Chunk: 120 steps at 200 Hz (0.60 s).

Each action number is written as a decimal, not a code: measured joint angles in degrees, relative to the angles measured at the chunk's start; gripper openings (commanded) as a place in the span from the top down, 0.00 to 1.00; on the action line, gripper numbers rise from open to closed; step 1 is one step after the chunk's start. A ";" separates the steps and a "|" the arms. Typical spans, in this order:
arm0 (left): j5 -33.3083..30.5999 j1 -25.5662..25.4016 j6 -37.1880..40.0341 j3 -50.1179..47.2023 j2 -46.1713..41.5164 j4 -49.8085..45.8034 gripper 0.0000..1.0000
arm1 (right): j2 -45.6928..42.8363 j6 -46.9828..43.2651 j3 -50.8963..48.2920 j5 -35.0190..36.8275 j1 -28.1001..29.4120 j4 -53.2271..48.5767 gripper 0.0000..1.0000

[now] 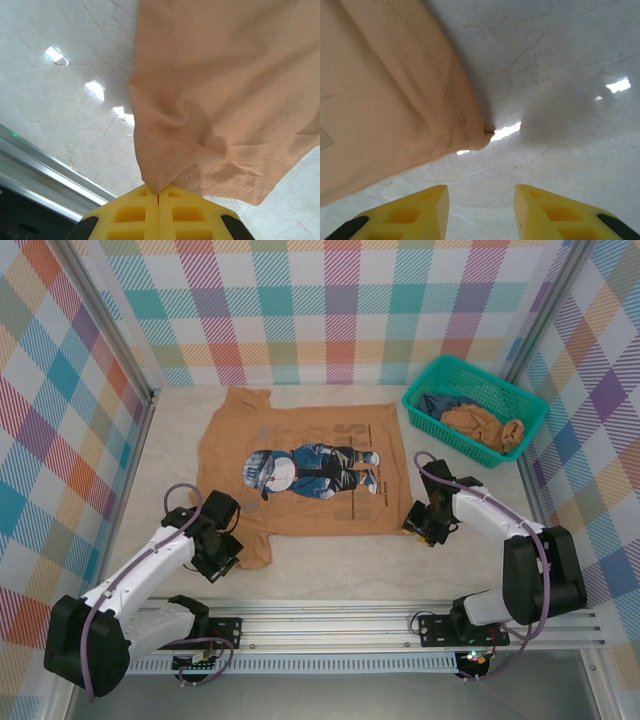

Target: Fold and stack the t-shirts

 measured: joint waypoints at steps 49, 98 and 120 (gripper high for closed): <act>0.00 0.00 0.00 0.00 -0.96 -1.05 1.00 | 5.31 1.25 1.14 -0.02 -0.04 2.58 0.65; 0.07 0.00 0.15 -0.02 -3.28 -1.25 1.00 | 8.63 0.87 1.57 0.46 -0.11 3.39 0.85; 0.35 0.00 0.46 -0.02 -4.63 -2.60 1.00 | 8.74 -0.22 1.77 0.61 -0.48 2.47 0.97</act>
